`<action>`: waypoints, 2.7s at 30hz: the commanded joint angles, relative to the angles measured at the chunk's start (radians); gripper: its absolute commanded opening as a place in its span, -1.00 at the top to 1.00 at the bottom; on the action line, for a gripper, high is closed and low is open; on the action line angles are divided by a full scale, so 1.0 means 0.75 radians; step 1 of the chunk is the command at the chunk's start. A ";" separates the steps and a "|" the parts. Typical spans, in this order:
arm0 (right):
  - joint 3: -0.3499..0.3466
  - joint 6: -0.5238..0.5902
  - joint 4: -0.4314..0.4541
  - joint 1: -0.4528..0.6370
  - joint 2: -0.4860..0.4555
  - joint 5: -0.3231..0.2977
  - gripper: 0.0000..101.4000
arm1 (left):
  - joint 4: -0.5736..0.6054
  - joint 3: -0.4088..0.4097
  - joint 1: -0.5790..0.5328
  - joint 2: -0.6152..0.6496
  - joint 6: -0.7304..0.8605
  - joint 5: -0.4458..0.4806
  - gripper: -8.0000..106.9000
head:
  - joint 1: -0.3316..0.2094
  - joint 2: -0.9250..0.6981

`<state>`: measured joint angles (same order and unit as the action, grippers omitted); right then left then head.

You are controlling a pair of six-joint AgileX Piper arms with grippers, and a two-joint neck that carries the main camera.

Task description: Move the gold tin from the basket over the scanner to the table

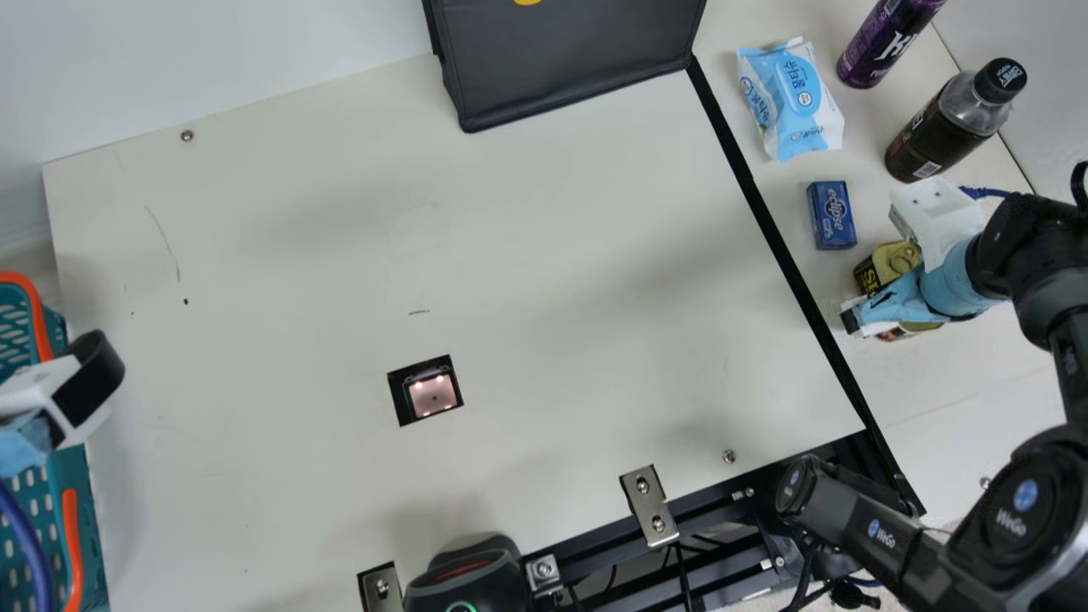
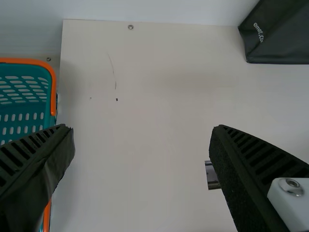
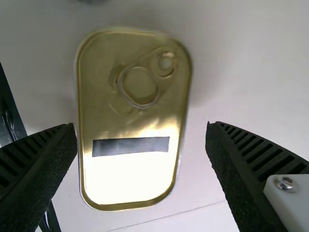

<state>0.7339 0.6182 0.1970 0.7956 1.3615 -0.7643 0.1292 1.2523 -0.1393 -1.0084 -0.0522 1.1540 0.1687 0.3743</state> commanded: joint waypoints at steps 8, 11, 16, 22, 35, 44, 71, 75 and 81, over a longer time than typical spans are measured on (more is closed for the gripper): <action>0.053 -0.202 0.068 -0.198 -0.252 -0.049 -0.87 | 0.000 0.000 0.000 0.000 0.000 0.000 -0.71 | -0.041 0.003; 0.079 -0.246 0.047 -0.278 -0.321 -0.057 -0.87 | 0.000 0.000 0.000 0.000 0.000 0.000 -0.71 | -0.041 0.003; 0.119 -0.312 -0.009 -0.407 -0.411 -0.048 -0.87 | 0.000 0.000 0.000 0.000 0.000 0.000 -0.71 | -0.041 0.003; 0.155 -0.399 -0.063 -0.565 -0.492 -0.020 -0.87 | 0.000 0.000 0.000 0.000 0.000 0.000 -0.71 | -0.041 0.003; 0.262 -0.600 -0.046 -0.916 -0.652 -0.052 -0.87 | 0.000 0.000 0.000 0.000 0.000 0.000 -0.71 | -0.041 0.003; 0.343 -0.678 -0.024 -1.052 -0.748 -0.128 -0.87 | -0.010 -0.005 0.010 0.023 0.005 0.005 -0.71 | -0.041 -0.028; 0.648 -0.824 -0.244 -1.076 -0.825 -0.598 -0.87 | -0.137 -0.064 0.147 0.339 0.070 0.085 -0.71 | -0.041 -0.462; 0.648 -0.824 -0.244 -1.076 -0.825 -0.601 -0.87 | -0.137 -0.064 0.147 0.339 0.070 0.085 -0.71 | -0.041 -0.462; 0.648 -0.824 -0.244 -1.076 -0.825 -0.601 -0.87 | -0.137 -0.064 0.147 0.339 0.070 0.085 -0.71 | -0.041 -0.462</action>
<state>1.2196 0.0000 0.0143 -0.0111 0.7425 -1.2149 0.0264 1.2042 -0.0292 -0.7541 0.0000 1.2174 0.1672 0.0291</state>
